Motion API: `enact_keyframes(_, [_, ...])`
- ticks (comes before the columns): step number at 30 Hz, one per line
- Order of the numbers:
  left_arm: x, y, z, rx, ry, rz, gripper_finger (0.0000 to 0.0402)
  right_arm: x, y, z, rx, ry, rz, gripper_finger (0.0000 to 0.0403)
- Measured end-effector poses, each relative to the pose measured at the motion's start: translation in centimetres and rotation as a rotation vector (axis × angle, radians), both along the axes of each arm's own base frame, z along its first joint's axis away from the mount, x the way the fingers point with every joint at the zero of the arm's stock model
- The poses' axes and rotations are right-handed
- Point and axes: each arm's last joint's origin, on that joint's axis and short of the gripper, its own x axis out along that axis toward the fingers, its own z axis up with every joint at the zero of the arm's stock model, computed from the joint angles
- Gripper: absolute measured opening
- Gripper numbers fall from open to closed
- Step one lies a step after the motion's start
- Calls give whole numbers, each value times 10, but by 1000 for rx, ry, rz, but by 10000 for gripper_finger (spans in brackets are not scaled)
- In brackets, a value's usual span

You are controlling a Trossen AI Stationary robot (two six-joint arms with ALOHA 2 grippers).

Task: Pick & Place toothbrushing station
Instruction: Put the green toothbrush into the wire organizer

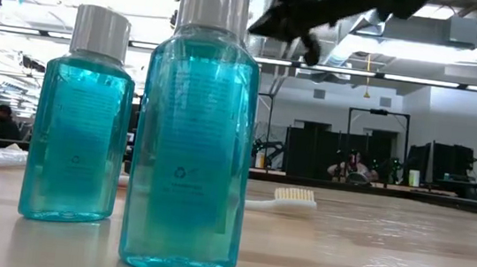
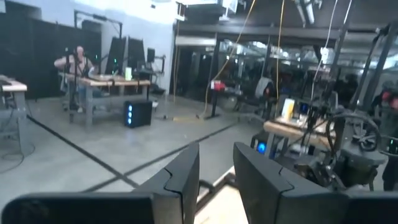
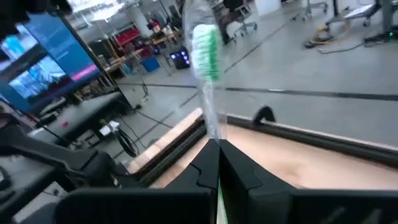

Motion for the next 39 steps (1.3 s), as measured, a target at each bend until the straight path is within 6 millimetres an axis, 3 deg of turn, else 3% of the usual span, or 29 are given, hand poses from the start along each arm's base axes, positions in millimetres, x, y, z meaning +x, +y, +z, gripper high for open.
enact_keyframes(5, [11,7,-4,-8,52,-14,95,22,-5,-33,45,-54,14,0])
enact_keyframes(10, [20,12,-7,-24,84,-33,95,33,-7,-48,66,-69,9,0])
enact_keyframes(30, [30,18,-9,-11,126,-50,95,31,-32,-59,5,123,-4,0])
enact_keyframes(39, [30,18,-8,-6,119,-50,95,18,-52,-34,-64,125,-9,0])
